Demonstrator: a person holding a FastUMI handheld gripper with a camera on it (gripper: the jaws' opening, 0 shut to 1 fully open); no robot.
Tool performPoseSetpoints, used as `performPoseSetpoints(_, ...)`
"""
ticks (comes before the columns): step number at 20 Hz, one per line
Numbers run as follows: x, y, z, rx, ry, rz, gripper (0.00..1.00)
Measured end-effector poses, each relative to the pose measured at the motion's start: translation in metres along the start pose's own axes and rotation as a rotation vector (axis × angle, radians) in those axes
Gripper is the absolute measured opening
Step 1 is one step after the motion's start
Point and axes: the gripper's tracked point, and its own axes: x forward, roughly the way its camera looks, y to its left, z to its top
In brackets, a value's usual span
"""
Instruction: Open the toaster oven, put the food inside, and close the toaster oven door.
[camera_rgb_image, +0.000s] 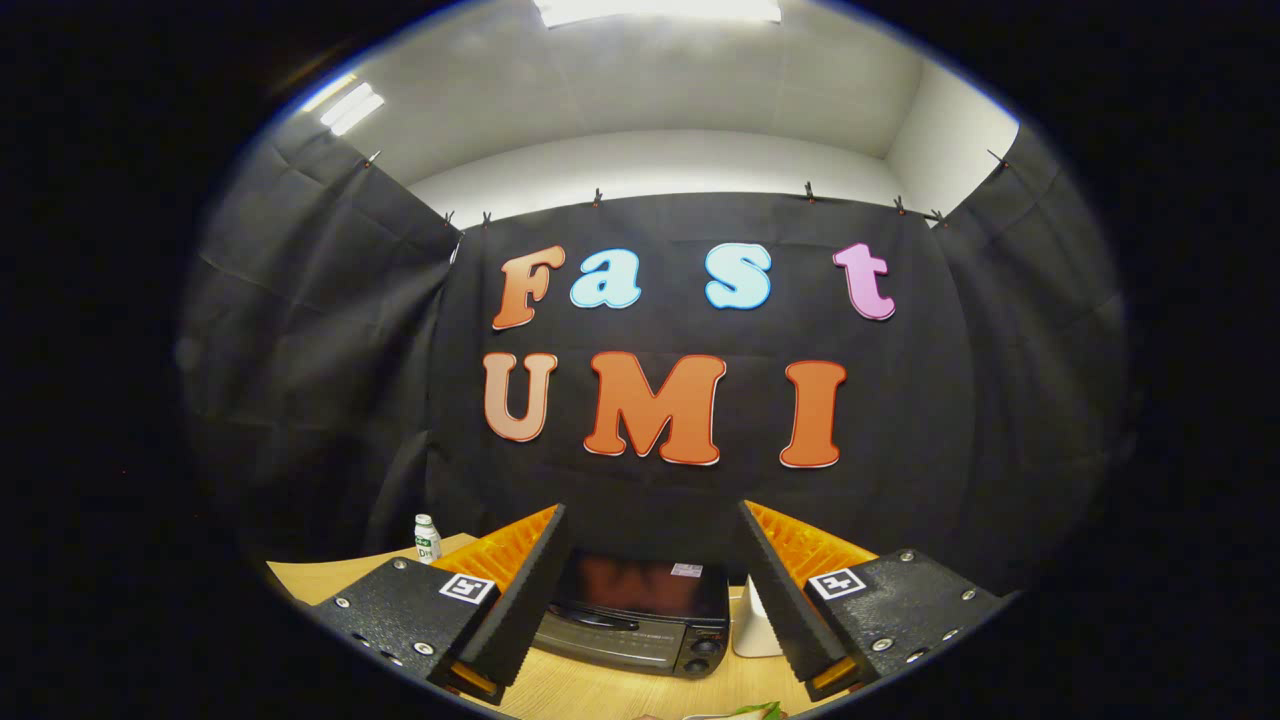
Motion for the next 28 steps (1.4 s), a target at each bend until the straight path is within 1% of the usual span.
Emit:
performPoseSetpoints(3,0.023,0.015,-0.026,0.001,0.032,0.007,0.98)
performPoseSetpoints(7,0.051,0.04,-0.073,0.029,0.111,0.021,0.99)
performPoseSetpoints(17,0.107,0.051,-0.18,0.046,0.286,-0.048,1.0)
performPoseSetpoints(20,0.117,0.058,-0.201,0.042,0.322,-0.049,1.0)
performPoseSetpoints(23,0.128,0.065,-0.216,0.067,0.352,-0.052,1.0)
performPoseSetpoints(26,0.134,0.068,-0.233,0.057,0.374,-0.064,1.0)
performPoseSetpoints(27,0.133,0.069,-0.236,0.074,0.378,-0.065,1.0)
performPoseSetpoints(28,0.132,0.068,-0.23,0.078,0.351,-0.073,1.0)
